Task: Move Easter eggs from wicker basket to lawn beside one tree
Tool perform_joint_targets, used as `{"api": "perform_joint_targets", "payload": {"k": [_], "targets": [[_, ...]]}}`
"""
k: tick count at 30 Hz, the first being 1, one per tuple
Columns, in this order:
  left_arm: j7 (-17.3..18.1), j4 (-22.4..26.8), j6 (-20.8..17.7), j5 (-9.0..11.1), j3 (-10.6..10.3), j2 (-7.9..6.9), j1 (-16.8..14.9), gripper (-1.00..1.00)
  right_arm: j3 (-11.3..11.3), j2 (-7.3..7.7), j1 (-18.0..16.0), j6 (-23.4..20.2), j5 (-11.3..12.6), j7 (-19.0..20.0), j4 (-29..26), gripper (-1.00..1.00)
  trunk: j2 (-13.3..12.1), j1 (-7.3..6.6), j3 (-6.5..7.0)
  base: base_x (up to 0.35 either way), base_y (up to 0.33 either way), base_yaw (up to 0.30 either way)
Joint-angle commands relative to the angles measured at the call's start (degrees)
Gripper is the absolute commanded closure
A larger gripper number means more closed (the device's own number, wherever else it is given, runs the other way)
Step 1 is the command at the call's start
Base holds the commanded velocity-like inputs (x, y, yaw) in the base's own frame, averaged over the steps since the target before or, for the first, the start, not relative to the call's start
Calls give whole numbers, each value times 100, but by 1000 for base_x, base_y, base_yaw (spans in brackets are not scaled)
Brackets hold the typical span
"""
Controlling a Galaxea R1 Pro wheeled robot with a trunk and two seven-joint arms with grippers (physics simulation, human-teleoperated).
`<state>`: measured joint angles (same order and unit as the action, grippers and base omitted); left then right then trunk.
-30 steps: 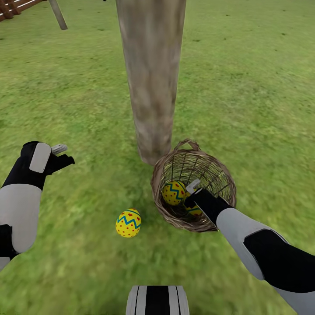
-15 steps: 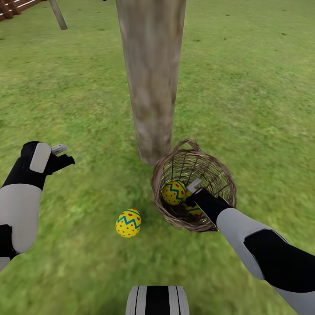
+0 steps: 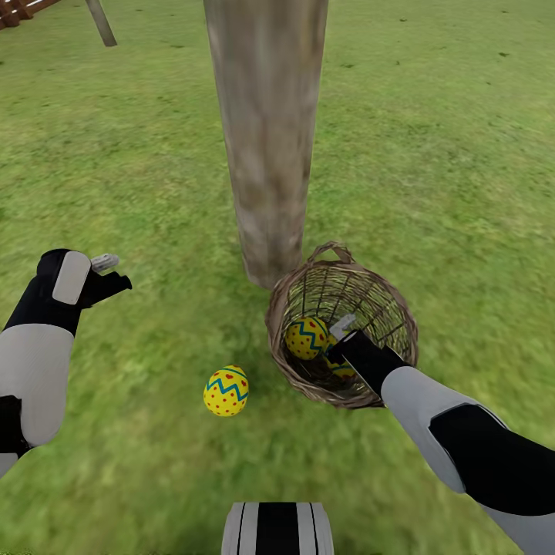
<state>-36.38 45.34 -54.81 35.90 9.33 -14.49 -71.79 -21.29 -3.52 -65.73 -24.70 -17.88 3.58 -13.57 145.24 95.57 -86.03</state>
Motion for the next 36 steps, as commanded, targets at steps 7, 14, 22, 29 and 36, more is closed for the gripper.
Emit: {"api": "perform_joint_targets", "payload": {"k": [7,14,22,29,36], "targets": [[-63,10,-12,51,-40,-1,-2,-100,-7,0,-1,-35,-66,38,-12,-100,4,4,-48,0,0,0],[-62,18,-12,53,-91,-4,-2,-100,2,3,-1,-35,-66,38,-7,-100,4,4,-48,0,0,0],[-62,19,-12,49,-91,-7,-2,-100,-4,4,-1,-43,-66,38,-8,100,4,4,-48,0,0,0],[-53,19,-12,49,-89,-15,-2,-100,2,8,-1,-43,-66,38,-11,100,4,4,-48,0,0,0],[-40,27,-12,57,-89,-2,-2,-100,2,26,-1,-42,-66,39,10,100,4,4,-48,0,0,0]]}}
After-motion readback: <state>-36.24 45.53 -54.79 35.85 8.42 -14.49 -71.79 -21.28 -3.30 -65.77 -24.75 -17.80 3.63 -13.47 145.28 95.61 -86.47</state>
